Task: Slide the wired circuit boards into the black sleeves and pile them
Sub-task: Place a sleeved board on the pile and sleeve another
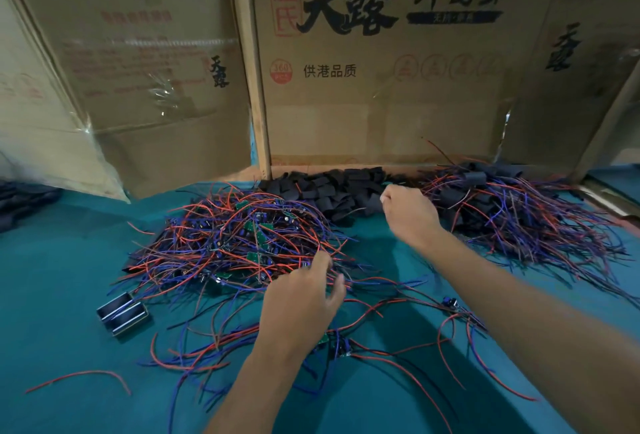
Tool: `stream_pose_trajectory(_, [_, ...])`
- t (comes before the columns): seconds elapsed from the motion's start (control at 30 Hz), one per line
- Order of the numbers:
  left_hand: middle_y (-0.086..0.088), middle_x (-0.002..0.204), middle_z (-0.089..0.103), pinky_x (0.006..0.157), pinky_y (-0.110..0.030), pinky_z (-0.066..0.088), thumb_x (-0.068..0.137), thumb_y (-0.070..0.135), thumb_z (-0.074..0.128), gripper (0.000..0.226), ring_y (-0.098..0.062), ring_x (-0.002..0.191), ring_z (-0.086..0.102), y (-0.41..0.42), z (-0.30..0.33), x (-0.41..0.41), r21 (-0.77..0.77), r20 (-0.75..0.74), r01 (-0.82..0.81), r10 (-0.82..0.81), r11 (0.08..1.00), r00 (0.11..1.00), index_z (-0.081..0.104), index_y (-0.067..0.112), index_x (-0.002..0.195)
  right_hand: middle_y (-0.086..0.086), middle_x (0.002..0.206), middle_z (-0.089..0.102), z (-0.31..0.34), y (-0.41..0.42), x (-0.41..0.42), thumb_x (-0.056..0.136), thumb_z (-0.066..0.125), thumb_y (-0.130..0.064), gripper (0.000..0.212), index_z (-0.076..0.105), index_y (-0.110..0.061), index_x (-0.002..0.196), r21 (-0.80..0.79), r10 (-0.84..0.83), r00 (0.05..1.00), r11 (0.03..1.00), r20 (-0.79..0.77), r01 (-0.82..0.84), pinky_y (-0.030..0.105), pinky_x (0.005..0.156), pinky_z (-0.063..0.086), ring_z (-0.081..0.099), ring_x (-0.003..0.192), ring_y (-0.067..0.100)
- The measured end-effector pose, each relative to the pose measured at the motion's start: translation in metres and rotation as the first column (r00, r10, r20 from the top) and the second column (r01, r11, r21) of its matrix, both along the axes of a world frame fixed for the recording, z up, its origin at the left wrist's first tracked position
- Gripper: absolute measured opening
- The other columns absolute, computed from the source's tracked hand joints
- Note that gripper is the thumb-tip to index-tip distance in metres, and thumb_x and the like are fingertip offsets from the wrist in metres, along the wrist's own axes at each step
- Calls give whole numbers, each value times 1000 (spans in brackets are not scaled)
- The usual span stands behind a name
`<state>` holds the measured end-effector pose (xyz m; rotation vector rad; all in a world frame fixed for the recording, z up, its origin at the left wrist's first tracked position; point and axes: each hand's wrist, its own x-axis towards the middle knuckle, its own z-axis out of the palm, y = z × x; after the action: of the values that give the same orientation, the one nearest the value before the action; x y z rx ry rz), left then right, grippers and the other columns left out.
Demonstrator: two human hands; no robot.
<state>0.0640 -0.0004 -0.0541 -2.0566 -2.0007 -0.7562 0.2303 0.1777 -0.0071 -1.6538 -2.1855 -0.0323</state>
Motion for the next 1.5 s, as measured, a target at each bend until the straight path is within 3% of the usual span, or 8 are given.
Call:
stream_pose_trajectory(0.23, [2,88,65,62,-34,37,89,60,51,71,-22,83,65,-3,-4,20,-18,94,80,-78,997,992,22,29,145,5,93,66,-27,-91,9,101,43,-25,19,60,-18,93,120,56,994,992,-96,-44,37,67,45,62,88,31])
stream_pose_trajectory(0.4, [4,83,61,59,-33,33,94,58,48,60,-22,79,64,-3,-4,19,-20,88,82,-80,996,993,29,27,142,5,75,69,-30,-64,54,102,46,-20,25,65,-13,87,-76,-131,846,991,-516,107,35,59,55,67,62,14])
stream_pose_trajectory(0.63, [9,65,40,55,-33,33,99,51,44,41,-20,72,63,-2,-7,20,-65,45,79,-77,995,996,38,29,133,3,65,70,-35,-34,85,100,50,-16,17,66,-14,92,-272,-263,703,957,-660,103,37,56,60,69,53,15])
stream_pose_trajectory(0.77, [9,70,47,58,-34,40,101,50,40,31,-19,73,61,-1,-7,18,-75,31,83,-81,994,996,46,27,122,-1,76,71,-36,-22,93,99,52,-19,19,65,-20,85,-183,-203,749,977,-630,111,32,51,57,69,58,6])
stream_pose_trajectory(0.9, [10,82,59,61,-32,45,102,49,39,27,-14,74,60,-1,-5,15,-94,27,93,-90,991,996,51,28,114,7,97,70,-27,-5,95,100,54,-16,15,64,-18,90,-254,-208,464,966,-861,-39,27,56,52,71,72,14])
stream_pose_trajectory(1.23, [8,67,45,58,-34,43,103,47,40,30,-19,67,59,-2,-2,14,-61,44,75,-72,995,996,46,28,125,0,82,66,16,15,85,100,51,-19,18,57,-26,84,48,3,320,990,-947,132,39,72,59,71,67,14])
stream_pose_trajectory(1.37, [6,75,50,59,-35,42,101,47,43,36,-21,74,63,-3,0,15,1,93,74,-74,997,993,44,26,131,-1,79,64,55,-13,71,97,49,-26,16,54,-29,83,242,111,478,945,-871,222,39,65,58,70,70,23])
stream_pose_trajectory(1.5, [-2,103,65,67,-37,46,89,53,61,73,-24,89,66,-5,3,20,80,239,108,-124,991,963,28,24,148,-9,62,61,21,-79,23,93,57,-20,24,55,-31,72,74,226,792,972,-568,-224,13,53,40,59,56,-2])
